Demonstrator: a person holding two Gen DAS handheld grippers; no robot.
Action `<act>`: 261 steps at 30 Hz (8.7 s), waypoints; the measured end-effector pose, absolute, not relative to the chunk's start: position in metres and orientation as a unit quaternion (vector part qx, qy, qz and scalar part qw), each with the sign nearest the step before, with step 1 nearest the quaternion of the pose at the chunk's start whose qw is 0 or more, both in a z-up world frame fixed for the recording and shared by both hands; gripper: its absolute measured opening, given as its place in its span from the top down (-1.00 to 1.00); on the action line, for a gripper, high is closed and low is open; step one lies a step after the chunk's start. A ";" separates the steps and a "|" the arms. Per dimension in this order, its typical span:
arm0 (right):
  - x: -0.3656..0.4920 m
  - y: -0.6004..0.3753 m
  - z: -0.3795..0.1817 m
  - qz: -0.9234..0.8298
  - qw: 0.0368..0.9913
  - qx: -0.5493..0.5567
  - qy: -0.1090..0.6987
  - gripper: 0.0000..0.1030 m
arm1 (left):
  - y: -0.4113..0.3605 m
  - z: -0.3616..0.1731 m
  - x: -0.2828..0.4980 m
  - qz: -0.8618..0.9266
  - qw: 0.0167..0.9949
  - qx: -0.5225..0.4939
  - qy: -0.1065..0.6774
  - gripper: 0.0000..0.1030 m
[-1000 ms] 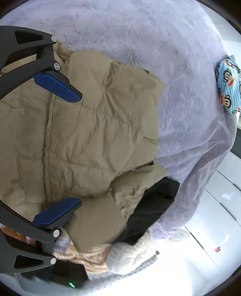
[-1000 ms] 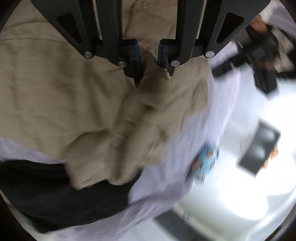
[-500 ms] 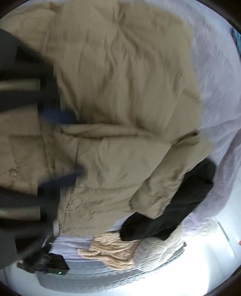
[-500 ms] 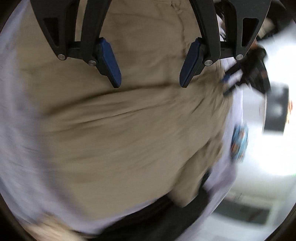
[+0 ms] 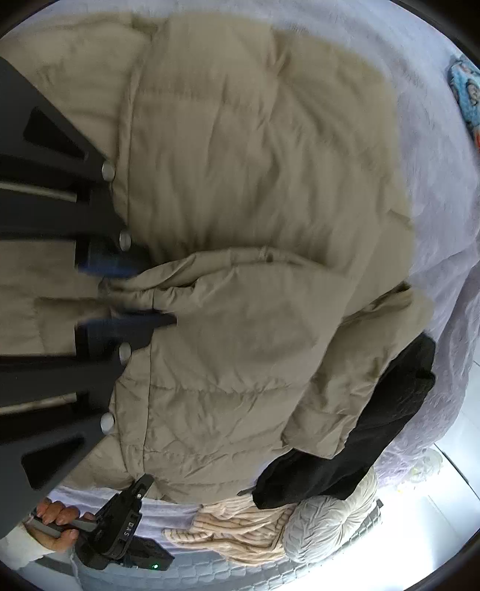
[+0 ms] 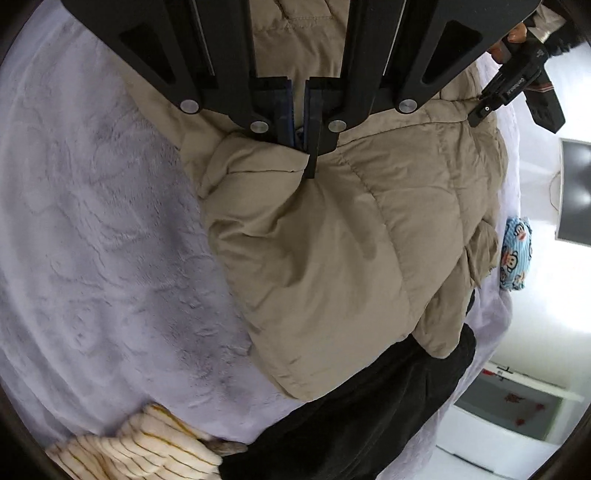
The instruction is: Fold large clothes
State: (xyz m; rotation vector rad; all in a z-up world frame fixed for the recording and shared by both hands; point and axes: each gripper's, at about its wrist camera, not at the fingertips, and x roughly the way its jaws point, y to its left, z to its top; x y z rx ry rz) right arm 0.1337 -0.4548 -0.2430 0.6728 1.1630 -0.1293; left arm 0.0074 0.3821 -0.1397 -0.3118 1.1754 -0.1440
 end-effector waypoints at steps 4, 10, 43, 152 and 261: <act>0.124 -0.452 -0.232 -0.068 0.777 0.293 0.553 0.62 | 0.394 -0.108 -0.008 -0.024 0.853 -0.083 0.514 -0.05; 0.100 -0.446 -0.175 -0.081 0.833 0.210 0.505 0.20 | 0.399 -0.077 -0.001 -0.044 0.867 -0.076 0.491 -0.05; 0.147 -0.480 -0.209 -0.134 0.832 0.099 0.529 0.16 | 0.360 -0.109 0.041 -0.005 0.871 0.047 0.489 -0.05; -0.179 -0.424 -0.281 -0.058 0.635 0.616 0.463 -0.82 | 0.518 -0.163 -0.297 -0.045 0.748 -0.362 0.555 -0.33; 0.279 -0.496 -0.253 -0.079 0.817 0.190 0.539 0.70 | 0.529 -0.096 0.127 0.178 0.871 0.034 0.457 -0.26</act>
